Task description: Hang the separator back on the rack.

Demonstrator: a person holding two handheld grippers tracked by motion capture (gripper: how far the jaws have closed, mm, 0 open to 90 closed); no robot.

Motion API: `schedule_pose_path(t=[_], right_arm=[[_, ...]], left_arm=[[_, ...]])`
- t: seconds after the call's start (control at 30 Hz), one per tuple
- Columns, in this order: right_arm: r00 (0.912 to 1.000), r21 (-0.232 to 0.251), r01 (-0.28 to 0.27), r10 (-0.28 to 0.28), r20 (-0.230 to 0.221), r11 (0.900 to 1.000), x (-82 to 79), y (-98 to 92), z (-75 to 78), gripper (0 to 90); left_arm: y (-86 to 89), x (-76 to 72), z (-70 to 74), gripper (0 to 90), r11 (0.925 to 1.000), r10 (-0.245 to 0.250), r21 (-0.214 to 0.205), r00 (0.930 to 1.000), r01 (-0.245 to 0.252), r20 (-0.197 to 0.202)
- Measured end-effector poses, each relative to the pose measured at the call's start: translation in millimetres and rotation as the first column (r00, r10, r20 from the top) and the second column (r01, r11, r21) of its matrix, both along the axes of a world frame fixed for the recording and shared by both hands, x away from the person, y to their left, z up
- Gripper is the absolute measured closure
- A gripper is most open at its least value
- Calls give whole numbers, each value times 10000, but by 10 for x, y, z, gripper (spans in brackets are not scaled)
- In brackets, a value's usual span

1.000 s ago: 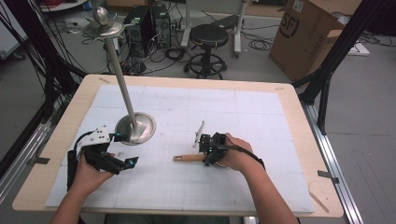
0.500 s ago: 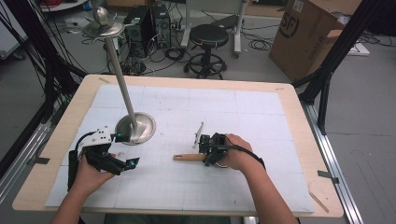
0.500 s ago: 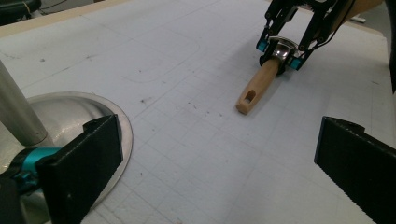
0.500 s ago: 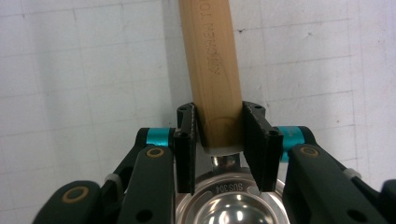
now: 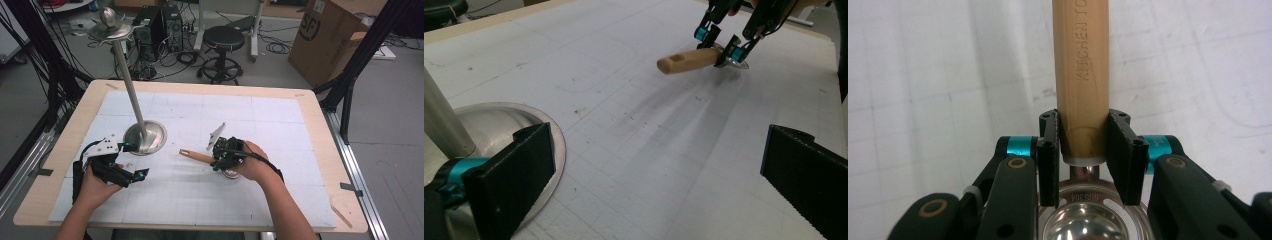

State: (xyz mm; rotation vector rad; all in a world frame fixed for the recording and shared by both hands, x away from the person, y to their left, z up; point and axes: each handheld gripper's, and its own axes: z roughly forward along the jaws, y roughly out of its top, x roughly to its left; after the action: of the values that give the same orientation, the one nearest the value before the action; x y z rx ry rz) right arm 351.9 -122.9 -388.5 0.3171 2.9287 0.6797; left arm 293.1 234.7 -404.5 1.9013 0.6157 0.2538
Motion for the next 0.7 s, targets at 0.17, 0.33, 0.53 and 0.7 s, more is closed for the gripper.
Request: schedule_pose_path(t=[0.17, 0.33, 0.53, 0.7], right_arm=[[9998, 511, 58, -67, 175, 9987, -13, -18, 119, 688], [9994, 1124, 143, -177, 296, 9936, -22, -27, 204, 688], [9994, 2332, 123, -198, 299, 9724, -20, -20, 329, 688], [9988, 2860, 118, -252, 429, 9582, -6, 15, 427, 688]], left_arm=[[-2, 1, 2, 17, 10000, -12, -20, 10000, 12, 12], [-2, -5, 7, 17, 10000, -21, -40, 10000, 21, 33], [-8, -4, 10, 17, 10000, -27, -53, 10000, 27, 38], [-1, -3, 11, 17, 10000, -12, -28, 10000, 12, 47]])
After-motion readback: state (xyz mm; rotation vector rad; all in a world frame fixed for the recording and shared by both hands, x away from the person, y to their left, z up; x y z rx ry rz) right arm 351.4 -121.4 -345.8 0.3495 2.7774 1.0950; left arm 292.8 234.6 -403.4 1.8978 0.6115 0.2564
